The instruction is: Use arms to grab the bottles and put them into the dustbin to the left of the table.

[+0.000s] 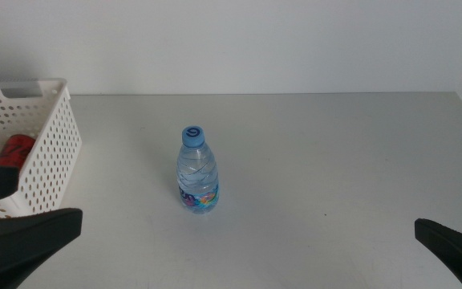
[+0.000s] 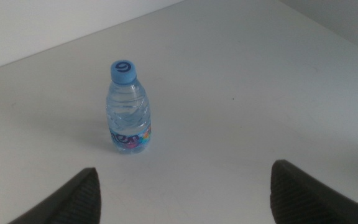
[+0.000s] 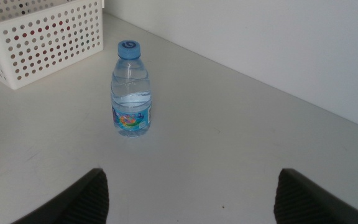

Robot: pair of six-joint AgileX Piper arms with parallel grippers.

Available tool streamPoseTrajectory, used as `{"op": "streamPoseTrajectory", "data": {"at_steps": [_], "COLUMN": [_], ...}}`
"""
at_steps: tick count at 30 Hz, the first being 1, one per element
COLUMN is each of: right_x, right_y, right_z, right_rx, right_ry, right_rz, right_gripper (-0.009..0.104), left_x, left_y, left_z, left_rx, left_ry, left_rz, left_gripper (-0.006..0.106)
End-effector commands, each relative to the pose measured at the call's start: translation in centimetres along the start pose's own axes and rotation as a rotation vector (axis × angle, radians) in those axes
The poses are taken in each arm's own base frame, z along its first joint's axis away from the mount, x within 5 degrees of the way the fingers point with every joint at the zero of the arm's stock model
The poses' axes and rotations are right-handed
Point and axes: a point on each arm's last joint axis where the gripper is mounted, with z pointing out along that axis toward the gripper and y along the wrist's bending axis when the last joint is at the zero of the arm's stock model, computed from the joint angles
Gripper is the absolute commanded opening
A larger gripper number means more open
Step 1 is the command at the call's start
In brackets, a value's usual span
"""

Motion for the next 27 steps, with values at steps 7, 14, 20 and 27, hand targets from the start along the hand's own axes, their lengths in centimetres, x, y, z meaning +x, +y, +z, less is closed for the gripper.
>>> {"op": "streamPoseTrajectory", "data": {"at_steps": [7,14,20,27], "right_x": [-1.4,-1.4,-1.4,-1.4], "right_y": [-0.2,-0.2,-0.2,-0.2], "right_z": [-0.3,-0.3,-0.3,-0.3], "right_rx": [0.014,0.014,0.014,0.014], "right_ry": [-0.090,-0.090,-0.090,-0.090], "right_rz": [-0.015,-0.015,-0.015,-0.015], "right_gripper": [0.068,0.068,0.068,0.068], "left_x": [-2.7,-5.1,-6.7,-5.0], "left_y": [0.0,0.4,0.8,2.0], "left_z": [-0.6,1.2,5.6,11.0], "left_rx": [-0.008,-0.045,-0.064,-0.105], "left_ry": [-0.224,-0.394,-0.443,-0.306], "left_rz": [0.004,0.042,0.074,0.066], "left_gripper": [0.094,0.093,0.090,0.090]}}
